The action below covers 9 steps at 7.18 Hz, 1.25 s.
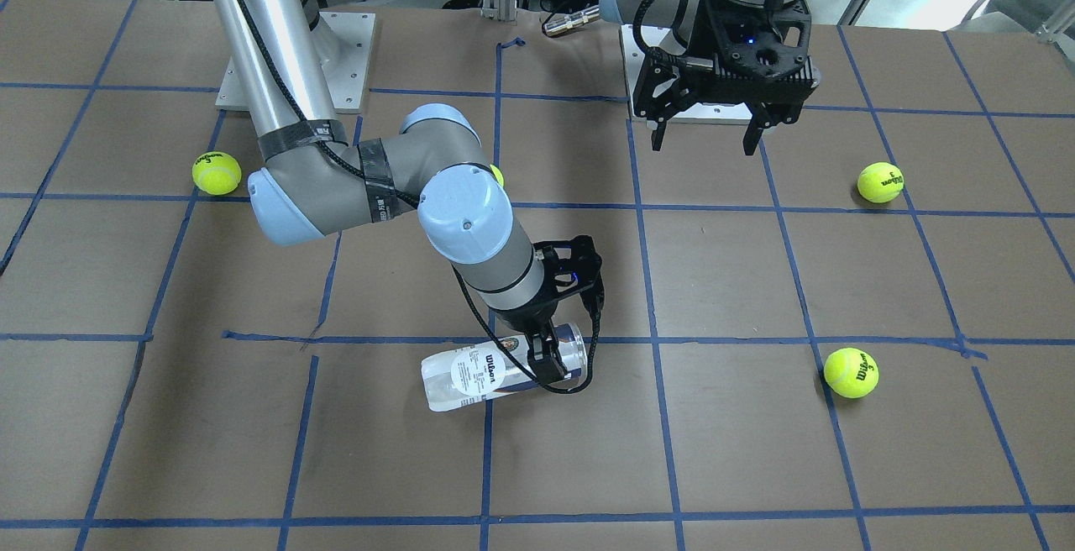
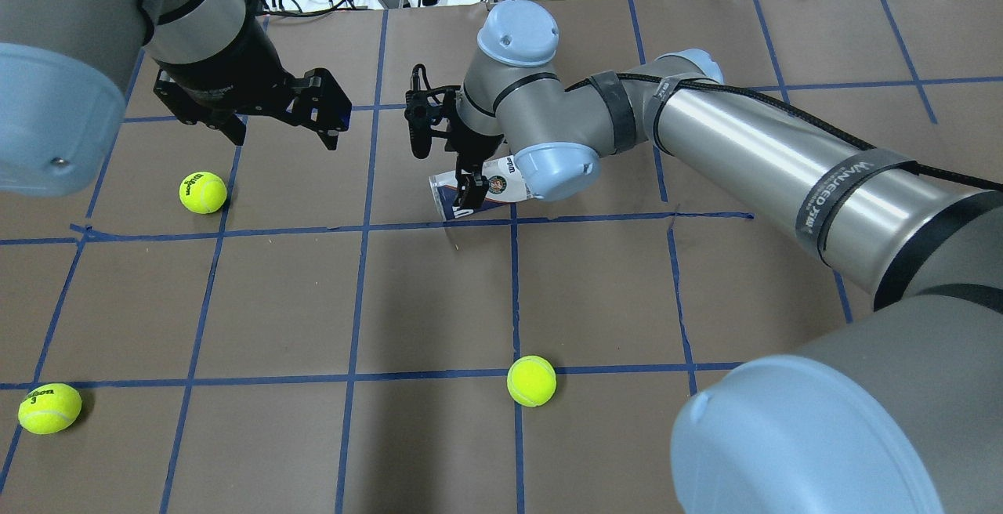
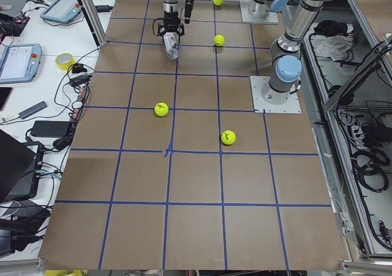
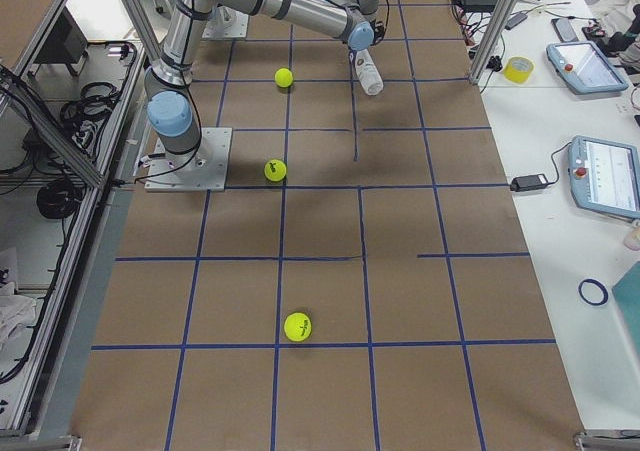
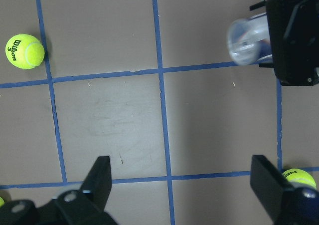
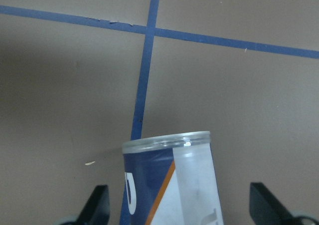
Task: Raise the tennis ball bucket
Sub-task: 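Lay the can on its side and open the right gripper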
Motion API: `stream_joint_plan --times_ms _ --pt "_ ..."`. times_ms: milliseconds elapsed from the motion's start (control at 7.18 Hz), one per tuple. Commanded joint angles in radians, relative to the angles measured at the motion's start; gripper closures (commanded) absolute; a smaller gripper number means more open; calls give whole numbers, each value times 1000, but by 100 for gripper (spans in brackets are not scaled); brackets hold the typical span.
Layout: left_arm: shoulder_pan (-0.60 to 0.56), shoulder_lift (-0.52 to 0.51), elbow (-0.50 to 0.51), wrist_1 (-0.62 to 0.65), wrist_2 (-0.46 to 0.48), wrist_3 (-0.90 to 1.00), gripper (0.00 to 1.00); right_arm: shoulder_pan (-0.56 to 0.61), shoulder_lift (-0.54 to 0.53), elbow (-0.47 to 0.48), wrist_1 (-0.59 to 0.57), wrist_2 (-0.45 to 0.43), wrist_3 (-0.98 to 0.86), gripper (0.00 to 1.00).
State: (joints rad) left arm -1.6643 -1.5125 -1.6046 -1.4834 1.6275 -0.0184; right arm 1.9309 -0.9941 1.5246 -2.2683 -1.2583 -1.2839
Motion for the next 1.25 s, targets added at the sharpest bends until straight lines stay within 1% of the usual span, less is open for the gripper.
stream_joint_plan --times_ms 0,139,279,418,557,697,836,975,1115 --pt "1 -1 0 0 0 1 0 -27 -12 -6 1 -19 121 0" --pt "5 -6 0 3 2 8 0 -67 -29 -14 3 -53 126 0" --pt "8 -21 0 6 3 11 0 -125 -56 -14 16 -53 170 0" --pt "8 -44 -1 30 -1 -1 0 -183 -87 -15 68 -52 188 0" --pt "11 -67 -3 41 -128 -6 0 -216 -136 -15 154 -47 202 0" --pt "30 -108 -26 51 -244 -9 0 -243 -185 -9 268 -43 212 0" --pt "90 -165 -78 76 -334 4 0 -277 -217 -4 320 -39 228 0" --pt "136 -220 -133 122 -445 23 0 -289 -256 0 334 -41 274 0" --pt "161 -298 -150 203 -534 53 0 -296 -297 8 407 -47 308 0"
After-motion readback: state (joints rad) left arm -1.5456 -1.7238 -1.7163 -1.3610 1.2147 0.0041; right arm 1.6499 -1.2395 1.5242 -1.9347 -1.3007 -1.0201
